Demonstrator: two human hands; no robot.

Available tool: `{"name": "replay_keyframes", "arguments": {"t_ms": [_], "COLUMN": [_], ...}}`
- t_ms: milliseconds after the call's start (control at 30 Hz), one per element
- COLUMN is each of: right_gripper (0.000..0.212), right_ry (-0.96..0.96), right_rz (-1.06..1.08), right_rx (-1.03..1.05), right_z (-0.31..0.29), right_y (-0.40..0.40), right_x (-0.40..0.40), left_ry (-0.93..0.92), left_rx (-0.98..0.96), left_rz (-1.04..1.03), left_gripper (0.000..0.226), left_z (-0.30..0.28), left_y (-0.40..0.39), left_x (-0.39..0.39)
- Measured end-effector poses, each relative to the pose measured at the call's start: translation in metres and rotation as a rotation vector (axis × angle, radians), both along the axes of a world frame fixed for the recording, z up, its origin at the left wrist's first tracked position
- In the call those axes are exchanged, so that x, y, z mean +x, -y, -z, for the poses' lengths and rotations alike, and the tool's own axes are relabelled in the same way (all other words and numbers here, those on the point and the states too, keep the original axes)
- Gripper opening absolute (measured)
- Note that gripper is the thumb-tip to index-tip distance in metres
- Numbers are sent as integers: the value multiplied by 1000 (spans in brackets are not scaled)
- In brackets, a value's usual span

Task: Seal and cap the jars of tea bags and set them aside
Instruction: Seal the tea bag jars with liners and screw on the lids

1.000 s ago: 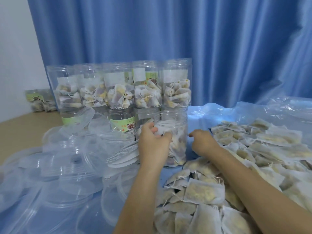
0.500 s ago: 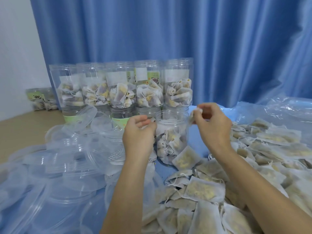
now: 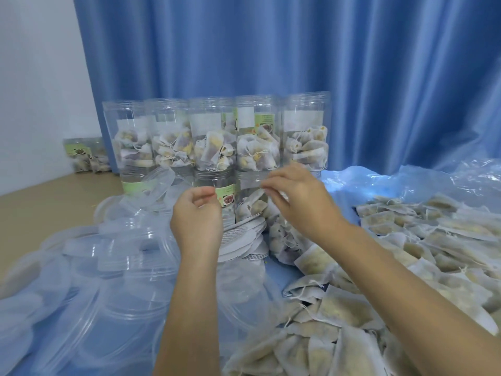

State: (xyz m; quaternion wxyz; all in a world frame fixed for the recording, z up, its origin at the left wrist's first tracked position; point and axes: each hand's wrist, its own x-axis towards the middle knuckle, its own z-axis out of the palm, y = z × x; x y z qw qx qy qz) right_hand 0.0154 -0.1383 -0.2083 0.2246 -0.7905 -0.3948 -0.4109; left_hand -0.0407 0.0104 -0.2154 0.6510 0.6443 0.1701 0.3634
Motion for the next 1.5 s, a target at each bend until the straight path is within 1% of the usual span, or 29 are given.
{"name": "replay_keyframes", "arguments": {"t_ms": [33,100,167,233,300,333,400,433,500,533,600,667,700,767,833,900,967,1033,1067,1133,1200,1267,1367,1433,1500], "right_gripper": [16,28,40,40,37,37,42,44,40,37,35,28,24,22,19,14,14,13,13,18,20,17,13,13,15], "right_ry": [-57,-209,-313,-338,-306,-294,-287,-267,-172,-118,-16,2,-24,-131,-216,-366,-546,-751,-848,-992,-1118,-1251,-1395,-1421,-1392], "right_rz": [-46,-65,21,162,246,253,222,188,112,82,59,43,40,30,-6,-30,-104,-239,-300,-363,-451,-592,-746,-761,-728], "right_rx": [-92,-323,-527,-631,-625,-593,-466,-360,-152,-85,-13,34,68,130,252,439,658,889,967,1023,1029,1041,1088,1038,929], "right_z": [0,4,14,20,24,27,33,35,34,33,31,25,22,17,11,4,1,-1,-2,-2,-3,-3,-3,-4,-2], "right_y": [-8,-24,-38,-45,-45,-43,-38,-35,-31,-29,-29,-30,-30,-28,-26,-23,-22,-23,-24,-25,-27,-30,-33,-35,-38], "right_x": [0,2,8,10,10,9,5,1,-7,-9,-9,-11,-11,-11,-10,-9,-9,-10,-11,-12,-13,-15,-18,-20,-23], "left_ry": [-16,-46,-82,-138,-267,-359,-527,-584,-610,-572,-439,-292,-208,-26,145,268,363,381,363,307,268,252,258,270,260], "left_rx": [23,104,248,395,503,532,550,556,564,548,476,413,396,344,206,12,-258,-521,-610,-720,-795,-802,-697,-636,-572], "left_rz": [-27,-91,-209,-364,-501,-533,-499,-457,-390,-367,-342,-365,-395,-443,-448,-420,-300,-92,24,239,404,528,634,638,598], "left_gripper": [28,25,22,26,31,35,44,48,51,50,47,50,49,44,39,36,35,37,35,21,18,16,26,26,29], "left_z": [1,1,1,3,4,6,9,11,14,14,13,9,7,1,-9,-16,-21,-20,-19,-15,-12,-11,-11,-11,-12], "left_y": [-1,-2,-2,-5,-8,-9,-10,-10,-9,-8,-7,-9,-11,-13,-15,-21,-29,-35,-35,-30,-23,-17,-12,-10,-3], "left_x": [0,-3,-6,-10,-13,-15,-18,-18,-16,-16,-15,-16,-17,-19,-22,-25,-26,-25,-24,-23,-21,-20,-18,-17,-16]}}
